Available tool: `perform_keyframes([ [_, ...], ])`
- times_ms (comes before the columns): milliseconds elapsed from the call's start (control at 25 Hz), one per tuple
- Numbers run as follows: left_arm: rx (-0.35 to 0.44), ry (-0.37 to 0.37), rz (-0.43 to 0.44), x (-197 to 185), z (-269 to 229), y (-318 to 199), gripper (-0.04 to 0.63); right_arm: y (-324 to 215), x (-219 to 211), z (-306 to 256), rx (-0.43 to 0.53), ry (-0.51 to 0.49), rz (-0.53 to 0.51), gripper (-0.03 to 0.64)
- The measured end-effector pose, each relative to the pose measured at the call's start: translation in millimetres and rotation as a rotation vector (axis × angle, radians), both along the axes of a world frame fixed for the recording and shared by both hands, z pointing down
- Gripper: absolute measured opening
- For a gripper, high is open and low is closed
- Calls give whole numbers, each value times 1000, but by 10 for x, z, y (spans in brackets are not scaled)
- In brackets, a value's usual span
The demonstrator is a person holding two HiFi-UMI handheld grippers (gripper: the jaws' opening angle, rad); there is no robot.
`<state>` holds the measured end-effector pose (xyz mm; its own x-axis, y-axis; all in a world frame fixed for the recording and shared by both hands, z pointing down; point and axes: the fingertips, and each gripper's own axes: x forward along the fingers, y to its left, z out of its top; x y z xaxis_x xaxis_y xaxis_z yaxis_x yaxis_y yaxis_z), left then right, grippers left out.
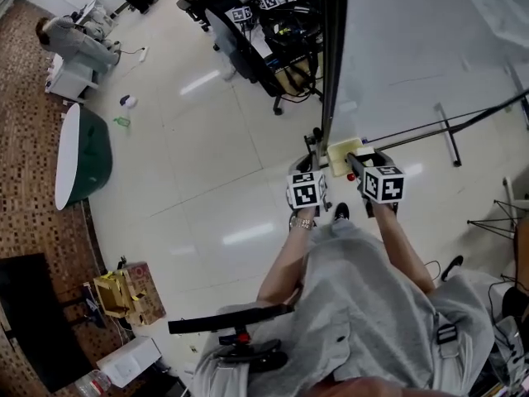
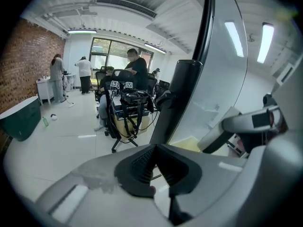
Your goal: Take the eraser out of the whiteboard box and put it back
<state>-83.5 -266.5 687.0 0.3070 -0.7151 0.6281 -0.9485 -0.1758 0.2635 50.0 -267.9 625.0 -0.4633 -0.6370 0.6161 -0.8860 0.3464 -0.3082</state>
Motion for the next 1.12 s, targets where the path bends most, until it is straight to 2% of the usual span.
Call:
perform_keyframes([
  [160,7,5,22,36,-25,8,3,-183,-54,-126,60,9,1,275],
  [480,7,-1,2,-100,-10,69,3,-302,-108,520,7,124,-2,275],
  [800,-6,-20,-13,-318,26,170,3,-350,-189,1130,-89,222,-22,281],
  [920,7,-2,-5,-361,-20,185,3,-344,-211,1148,-93,221,-4,282],
  [1040,12,6,8,-377,-44,236,3,-247,-298,1072,-114,162,0,290],
  [1120,16,16,24,-344,-50,268,3,-229,-191,958,-79,180,48,289],
])
